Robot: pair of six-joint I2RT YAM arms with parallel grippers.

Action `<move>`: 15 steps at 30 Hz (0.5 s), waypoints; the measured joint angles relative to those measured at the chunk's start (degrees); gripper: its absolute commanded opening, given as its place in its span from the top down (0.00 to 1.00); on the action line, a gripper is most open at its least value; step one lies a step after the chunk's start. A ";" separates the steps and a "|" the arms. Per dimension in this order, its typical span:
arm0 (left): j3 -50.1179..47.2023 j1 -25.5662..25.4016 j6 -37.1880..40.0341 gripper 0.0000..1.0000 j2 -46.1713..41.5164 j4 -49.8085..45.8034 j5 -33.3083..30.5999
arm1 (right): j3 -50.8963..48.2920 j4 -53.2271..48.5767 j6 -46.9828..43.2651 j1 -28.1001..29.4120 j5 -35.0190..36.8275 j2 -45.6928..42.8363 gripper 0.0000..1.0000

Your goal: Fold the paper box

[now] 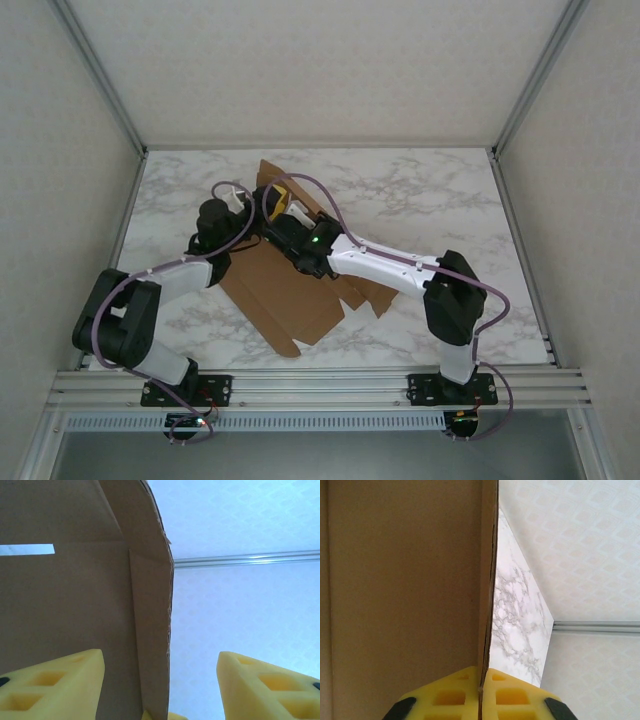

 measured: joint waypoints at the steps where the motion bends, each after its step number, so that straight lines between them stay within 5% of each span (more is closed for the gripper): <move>1: 0.42 0.00 -0.09 0.41 0.22 0.04 0.13 | 0.00 0.15 -0.02 0.00 -0.04 -0.22 0.93; 11: 4.44 -0.35 0.33 0.51 4.33 -0.20 0.81 | 0.00 1.90 -1.29 0.00 -0.63 -0.70 0.93; 15: 5.46 -0.94 1.11 0.62 6.29 -1.07 1.31 | -0.02 2.47 -2.01 0.07 -1.25 -0.70 0.93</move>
